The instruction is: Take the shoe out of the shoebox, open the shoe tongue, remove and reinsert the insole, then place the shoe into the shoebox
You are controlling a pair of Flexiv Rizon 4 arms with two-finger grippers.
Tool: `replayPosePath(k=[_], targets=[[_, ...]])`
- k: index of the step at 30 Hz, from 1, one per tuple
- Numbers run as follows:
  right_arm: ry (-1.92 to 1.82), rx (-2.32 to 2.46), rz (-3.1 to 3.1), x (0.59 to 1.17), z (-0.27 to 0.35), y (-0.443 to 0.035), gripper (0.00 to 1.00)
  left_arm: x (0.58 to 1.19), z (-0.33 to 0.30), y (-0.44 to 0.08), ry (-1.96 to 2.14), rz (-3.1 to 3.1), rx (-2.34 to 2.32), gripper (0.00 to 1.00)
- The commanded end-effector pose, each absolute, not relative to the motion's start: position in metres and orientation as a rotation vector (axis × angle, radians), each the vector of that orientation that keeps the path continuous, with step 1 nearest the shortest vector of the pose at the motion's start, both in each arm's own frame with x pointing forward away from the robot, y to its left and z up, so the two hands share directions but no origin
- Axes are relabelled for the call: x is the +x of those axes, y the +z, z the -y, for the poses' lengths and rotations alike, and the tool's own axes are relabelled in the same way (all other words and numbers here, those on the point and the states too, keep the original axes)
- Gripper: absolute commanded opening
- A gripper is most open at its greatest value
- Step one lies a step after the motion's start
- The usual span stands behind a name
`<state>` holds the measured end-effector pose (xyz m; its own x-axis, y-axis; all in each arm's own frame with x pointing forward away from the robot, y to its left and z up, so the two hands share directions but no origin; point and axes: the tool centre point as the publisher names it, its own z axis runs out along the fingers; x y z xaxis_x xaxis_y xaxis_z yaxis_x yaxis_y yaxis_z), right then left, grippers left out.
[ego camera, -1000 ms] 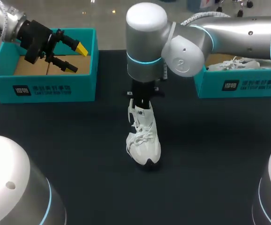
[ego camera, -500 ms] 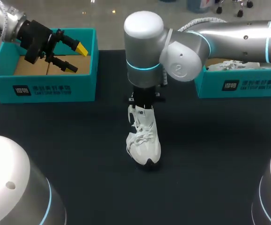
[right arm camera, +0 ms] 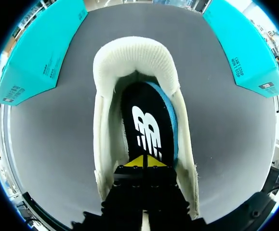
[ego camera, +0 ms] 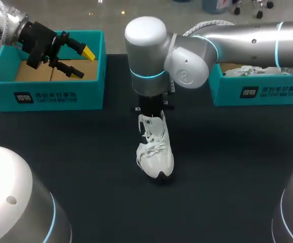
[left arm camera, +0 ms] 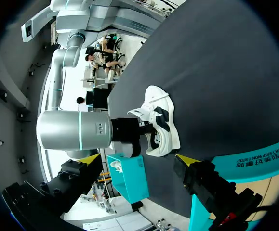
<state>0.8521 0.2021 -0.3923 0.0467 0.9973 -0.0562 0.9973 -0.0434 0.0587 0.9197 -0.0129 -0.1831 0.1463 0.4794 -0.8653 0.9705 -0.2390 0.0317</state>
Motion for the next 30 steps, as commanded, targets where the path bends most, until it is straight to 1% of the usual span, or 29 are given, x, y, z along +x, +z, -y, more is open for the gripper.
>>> replayPosePath(k=[1,4,9,22,30], targets=[[0.048,2.19,-2.081,0.85,-0.194,-0.369,0.0,0.92,0.013,-0.183,-1.011,-1.389,1.808,1.0],[0.077,2.172,-2.063,0.854,-0.191,-0.364,0.0,0.92,0.013,-0.183,-1.011,-1.389,1.808,1.0],[0.086,2.146,-2.059,0.86,-0.188,-0.368,0.0,0.92,0.013,-0.183,-1.011,-1.389,1.808,1.0],[0.069,2.095,-2.098,0.868,-0.194,-0.408,0.0,0.92,0.013,-0.183,-1.011,-1.389,1.808,1.0],[0.065,2.116,-2.167,0.861,-0.203,-0.414,0.0,0.92,0.013,-0.183,-1.011,-1.389,1.808,1.0]])
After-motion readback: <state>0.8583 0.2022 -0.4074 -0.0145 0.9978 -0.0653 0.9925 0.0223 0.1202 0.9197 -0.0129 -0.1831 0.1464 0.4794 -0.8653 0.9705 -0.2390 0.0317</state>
